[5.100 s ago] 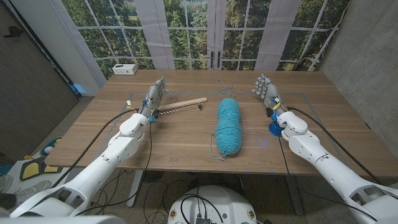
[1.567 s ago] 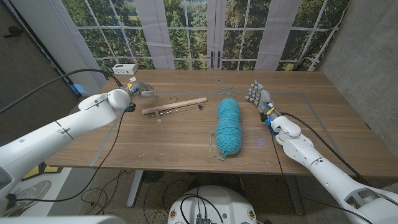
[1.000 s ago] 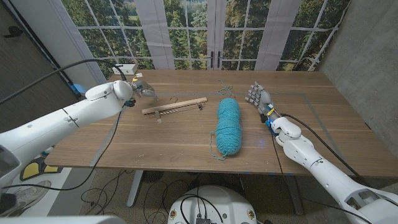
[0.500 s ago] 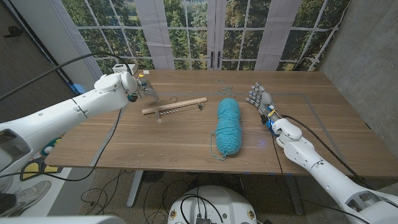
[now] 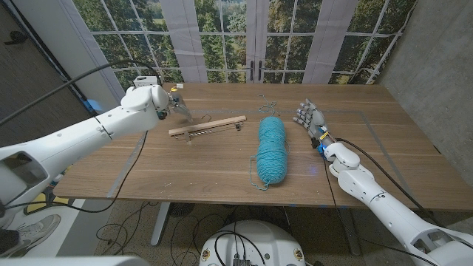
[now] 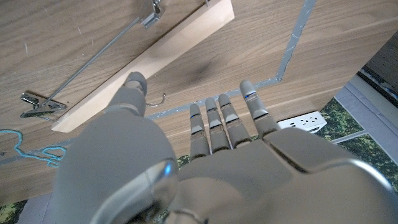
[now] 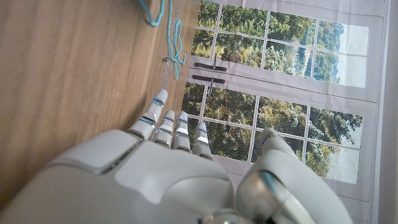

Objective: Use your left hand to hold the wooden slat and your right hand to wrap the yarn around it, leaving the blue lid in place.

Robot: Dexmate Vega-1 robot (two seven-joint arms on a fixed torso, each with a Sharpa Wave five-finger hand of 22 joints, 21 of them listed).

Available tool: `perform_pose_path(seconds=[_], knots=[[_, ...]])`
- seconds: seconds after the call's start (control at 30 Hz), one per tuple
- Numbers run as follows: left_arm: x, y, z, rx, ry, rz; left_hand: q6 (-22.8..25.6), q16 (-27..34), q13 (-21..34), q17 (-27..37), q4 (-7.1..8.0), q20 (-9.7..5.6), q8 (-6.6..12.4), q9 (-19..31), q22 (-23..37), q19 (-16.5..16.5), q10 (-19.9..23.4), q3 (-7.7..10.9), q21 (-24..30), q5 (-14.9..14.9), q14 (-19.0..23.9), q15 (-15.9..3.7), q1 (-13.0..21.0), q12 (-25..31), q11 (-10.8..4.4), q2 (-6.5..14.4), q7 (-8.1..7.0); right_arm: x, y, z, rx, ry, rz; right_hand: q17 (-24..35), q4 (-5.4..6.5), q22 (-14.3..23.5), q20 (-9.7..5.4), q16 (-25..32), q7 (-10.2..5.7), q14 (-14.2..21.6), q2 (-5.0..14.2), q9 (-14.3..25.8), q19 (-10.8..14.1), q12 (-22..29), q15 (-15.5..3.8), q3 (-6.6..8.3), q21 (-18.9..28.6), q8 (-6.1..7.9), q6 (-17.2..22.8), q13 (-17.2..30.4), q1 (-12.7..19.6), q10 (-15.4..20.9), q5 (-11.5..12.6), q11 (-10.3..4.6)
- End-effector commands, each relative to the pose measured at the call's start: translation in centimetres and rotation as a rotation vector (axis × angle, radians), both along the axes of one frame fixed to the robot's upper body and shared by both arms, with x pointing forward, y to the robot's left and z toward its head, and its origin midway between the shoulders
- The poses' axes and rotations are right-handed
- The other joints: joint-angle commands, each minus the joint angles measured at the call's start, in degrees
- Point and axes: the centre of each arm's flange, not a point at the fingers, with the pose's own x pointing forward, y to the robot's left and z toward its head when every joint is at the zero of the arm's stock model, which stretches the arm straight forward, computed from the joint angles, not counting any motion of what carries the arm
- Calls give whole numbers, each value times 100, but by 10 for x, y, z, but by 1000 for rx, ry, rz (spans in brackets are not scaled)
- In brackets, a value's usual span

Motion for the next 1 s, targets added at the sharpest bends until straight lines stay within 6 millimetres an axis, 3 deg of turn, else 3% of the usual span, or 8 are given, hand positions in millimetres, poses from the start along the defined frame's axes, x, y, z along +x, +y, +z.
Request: perform_pose_path(seconds=[0.03, 0.13, 0.3, 0.53, 1.0], knots=[[1, -12, -9, 74, -84, 16, 99, 18, 36, 2, -13, 59, 13, 17, 16, 95, 136, -67, -14, 57, 67, -16, 110, 41, -10, -83, 25, 3, -3, -5, 18, 10, 1, 4, 10, 18, 10, 25, 13, 23, 11, 12, 50, 36, 40, -31, -25, 55, 58, 21, -50, 39, -23, 4], [3, -15, -12, 97, -75, 28, 187, 33, 67, 18, 15, 86, 30, 28, 16, 119, 241, -105, -30, 88, 116, -71, 180, 78, -103, -71, 27, 4, -3, -7, 15, 11, 2, 3, 13, 18, 14, 26, 17, 23, 11, 12, 52, 36, 39, -36, -31, 54, 61, 21, -59, 42, -24, 5], [6, -20, -17, 155, -57, 52, 402, 142, 141, 86, 56, 146, 97, 64, 15, 199, 320, -155, -45, 138, 323, -123, 312, 118, -97, 7, 86, 6, -4, -10, 26, 19, 4, 2, 16, 18, 17, 27, 16, 24, 13, 12, 58, 38, 38, -41, -38, 50, 59, 21, -69, 50, -25, 5], [6, -23, -22, 167, -76, 64, 610, 197, 259, 151, 79, 181, 200, 161, 15, 343, 462, -292, -52, 260, 431, -108, 371, 210, -84, -157, 98, 8, -3, -12, 35, 24, 7, -4, 17, 18, 20, 29, 18, 31, 15, 12, 63, 47, 40, -50, -55, 49, 71, 22, -83, 81, -26, 35], [5, -24, -35, 192, -164, 78, 784, 401, 484, 372, 78, -82, 397, 322, 14, 633, 635, -394, -31, 390, 667, -278, 702, 418, -244, -53, -25, 14, -2, -18, 47, 31, 17, -15, 13, 19, 29, 34, 19, 51, 19, 11, 84, 54, 51, -60, -81, 50, 98, 23, -97, 116, -27, 44]])
